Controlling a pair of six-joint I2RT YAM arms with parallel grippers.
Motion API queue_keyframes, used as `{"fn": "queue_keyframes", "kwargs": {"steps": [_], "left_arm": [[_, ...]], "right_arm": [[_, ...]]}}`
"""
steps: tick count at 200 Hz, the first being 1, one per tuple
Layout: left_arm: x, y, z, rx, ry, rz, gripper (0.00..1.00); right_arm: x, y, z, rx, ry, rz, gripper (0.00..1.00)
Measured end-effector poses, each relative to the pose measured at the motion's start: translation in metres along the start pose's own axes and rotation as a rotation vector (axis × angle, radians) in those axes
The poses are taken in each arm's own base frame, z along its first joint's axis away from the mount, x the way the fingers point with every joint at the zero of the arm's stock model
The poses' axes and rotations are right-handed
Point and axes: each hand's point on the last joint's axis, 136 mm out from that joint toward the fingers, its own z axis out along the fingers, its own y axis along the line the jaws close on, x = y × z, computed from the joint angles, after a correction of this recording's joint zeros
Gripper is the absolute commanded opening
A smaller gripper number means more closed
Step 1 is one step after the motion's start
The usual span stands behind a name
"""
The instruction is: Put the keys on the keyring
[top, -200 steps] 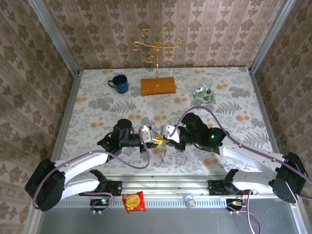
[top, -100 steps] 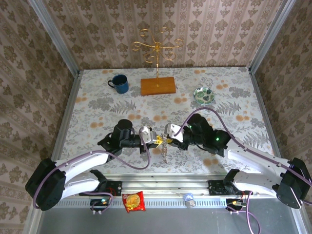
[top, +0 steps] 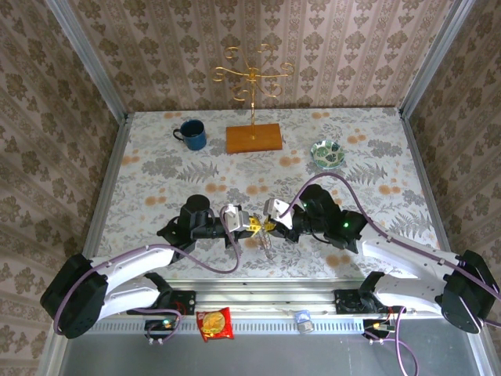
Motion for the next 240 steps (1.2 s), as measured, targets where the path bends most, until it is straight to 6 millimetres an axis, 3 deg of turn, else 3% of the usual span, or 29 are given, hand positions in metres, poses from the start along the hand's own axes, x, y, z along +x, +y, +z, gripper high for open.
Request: {"fn": "queue_keyframes", "kwargs": {"steps": [33, 50, 67, 90, 106, 133, 171, 205, 223, 240], "left_arm": [[-0.001, 0.0, 0.0, -0.003, -0.007, -0.003, 0.0], [0.001, 0.0, 0.0, -0.004, -0.004, -0.01, 0.0], [0.003, 0.001, -0.001, -0.007, -0.002, -0.013, 0.0], [0.004, 0.002, -0.001, -0.014, 0.003, -0.018, 0.16], [0.006, 0.003, 0.0, -0.02, 0.019, -0.019, 0.17], [0.006, 0.006, 0.0, -0.018, 0.055, -0.013, 0.1], [0.003, 0.008, 0.001, -0.006, 0.089, 0.0, 0.09], [0.002, 0.004, 0.001, 0.015, 0.09, 0.011, 0.0], [0.002, 0.004, 0.001, 0.017, 0.089, 0.014, 0.0], [0.002, 0.005, 0.001, 0.009, 0.085, 0.015, 0.0]], "right_arm": [[-0.002, 0.001, 0.005, -0.016, -0.013, 0.006, 0.11], [-0.002, 0.001, 0.006, -0.021, -0.017, 0.013, 0.0], [-0.001, 0.001, 0.008, -0.027, -0.015, 0.021, 0.0], [0.0, 0.001, 0.008, -0.03, -0.01, 0.016, 0.0], [0.002, 0.003, 0.008, -0.043, 0.017, 0.003, 0.0], [0.001, 0.002, 0.008, -0.062, 0.08, -0.033, 0.0], [-0.006, 0.001, 0.005, -0.072, 0.15, -0.095, 0.0], [-0.011, 0.003, 0.003, -0.082, 0.157, -0.114, 0.0], [-0.012, 0.003, 0.003, -0.079, 0.154, -0.109, 0.19], [-0.016, 0.001, 0.002, -0.061, 0.114, -0.091, 0.25]]}}
